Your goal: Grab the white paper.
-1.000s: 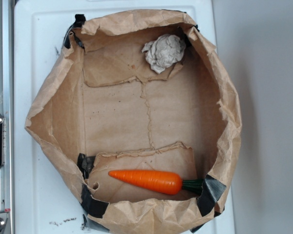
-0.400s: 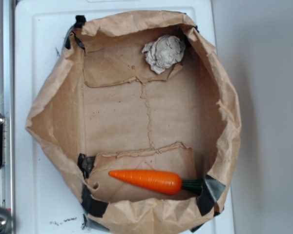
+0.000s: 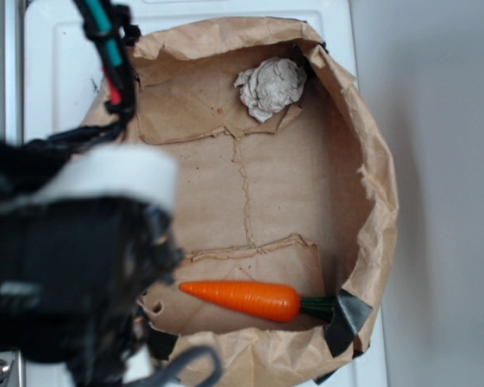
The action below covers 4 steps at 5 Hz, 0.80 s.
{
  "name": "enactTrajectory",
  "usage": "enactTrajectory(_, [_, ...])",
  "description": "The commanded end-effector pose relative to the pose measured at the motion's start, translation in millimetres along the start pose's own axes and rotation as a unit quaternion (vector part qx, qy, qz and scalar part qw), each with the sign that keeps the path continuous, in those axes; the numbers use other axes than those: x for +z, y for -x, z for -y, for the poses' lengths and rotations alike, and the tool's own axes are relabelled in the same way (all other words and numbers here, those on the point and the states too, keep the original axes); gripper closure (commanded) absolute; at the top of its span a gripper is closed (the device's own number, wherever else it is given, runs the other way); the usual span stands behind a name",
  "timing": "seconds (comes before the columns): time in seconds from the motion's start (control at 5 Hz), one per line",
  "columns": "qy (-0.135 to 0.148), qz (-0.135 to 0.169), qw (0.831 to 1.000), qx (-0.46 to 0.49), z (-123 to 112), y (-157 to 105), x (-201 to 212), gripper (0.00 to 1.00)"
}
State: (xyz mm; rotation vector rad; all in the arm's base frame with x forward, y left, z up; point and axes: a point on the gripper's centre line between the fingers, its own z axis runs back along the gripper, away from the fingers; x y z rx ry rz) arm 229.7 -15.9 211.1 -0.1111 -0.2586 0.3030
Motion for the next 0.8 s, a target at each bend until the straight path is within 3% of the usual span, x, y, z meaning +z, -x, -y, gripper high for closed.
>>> enactTrajectory(0.0, [0.082, 0.114, 0.982, 0.126, -27, -63, -6, 0.0])
enactTrajectory(0.2, [0.05, 0.113, 0.983, 0.137, -35, -75, -23, 0.0])
enactTrajectory(0.4, [0.015, 0.082, 0.99, 0.117, -36, -74, -55, 0.0])
enactTrajectory(0.6, [0.032, 0.049, 0.996, 0.072, -37, -71, -61, 0.0])
